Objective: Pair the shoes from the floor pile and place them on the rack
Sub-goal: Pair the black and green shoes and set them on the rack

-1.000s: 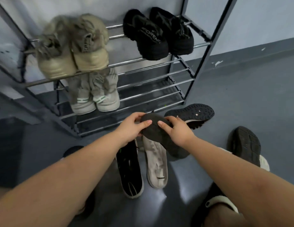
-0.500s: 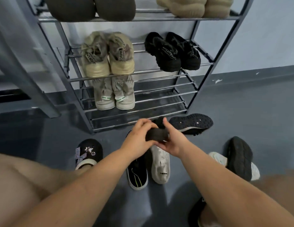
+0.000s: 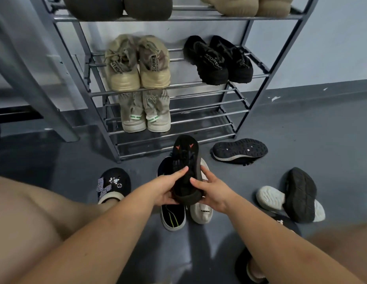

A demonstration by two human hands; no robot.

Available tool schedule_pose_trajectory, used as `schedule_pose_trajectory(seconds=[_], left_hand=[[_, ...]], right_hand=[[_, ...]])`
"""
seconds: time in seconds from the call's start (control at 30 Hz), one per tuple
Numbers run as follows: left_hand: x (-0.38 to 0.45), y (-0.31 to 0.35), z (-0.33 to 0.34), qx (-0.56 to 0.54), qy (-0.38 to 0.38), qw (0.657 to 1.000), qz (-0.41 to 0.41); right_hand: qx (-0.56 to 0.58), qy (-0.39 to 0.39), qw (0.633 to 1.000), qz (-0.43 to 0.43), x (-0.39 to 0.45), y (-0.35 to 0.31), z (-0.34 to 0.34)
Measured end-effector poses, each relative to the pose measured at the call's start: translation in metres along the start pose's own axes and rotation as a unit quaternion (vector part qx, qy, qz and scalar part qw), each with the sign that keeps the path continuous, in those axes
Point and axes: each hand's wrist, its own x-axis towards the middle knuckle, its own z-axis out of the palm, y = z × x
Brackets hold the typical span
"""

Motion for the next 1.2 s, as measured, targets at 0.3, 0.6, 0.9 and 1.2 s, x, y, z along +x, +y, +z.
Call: schedule_pose_trajectory(seconds=[0.3,0.6,0.9,1.2], left_hand=[[0.017,-0.031,0.0,0.047,0.009,0.999,0.008],[0.037,-0.04,-0.009,0.131,0.011,0.991,-0.009],[0.071,-0.033,0.037,0.153,-0.043,0.987,-0.028],[0.111,-0.062,0.114,0.217,-0.072,0.97,-0.083]], right_hand=[[-0.045,0.023,0.999,0.019,0.009,0.018,-0.005],[-0.048,0.057,0.995,0.059,0.029,0.038,-0.025],[0.012,0.123,0.988,0.097,0.028,0.044,-0.08],[0.017,0.206,0.966,0.158,0.007,0.066,-0.143]])
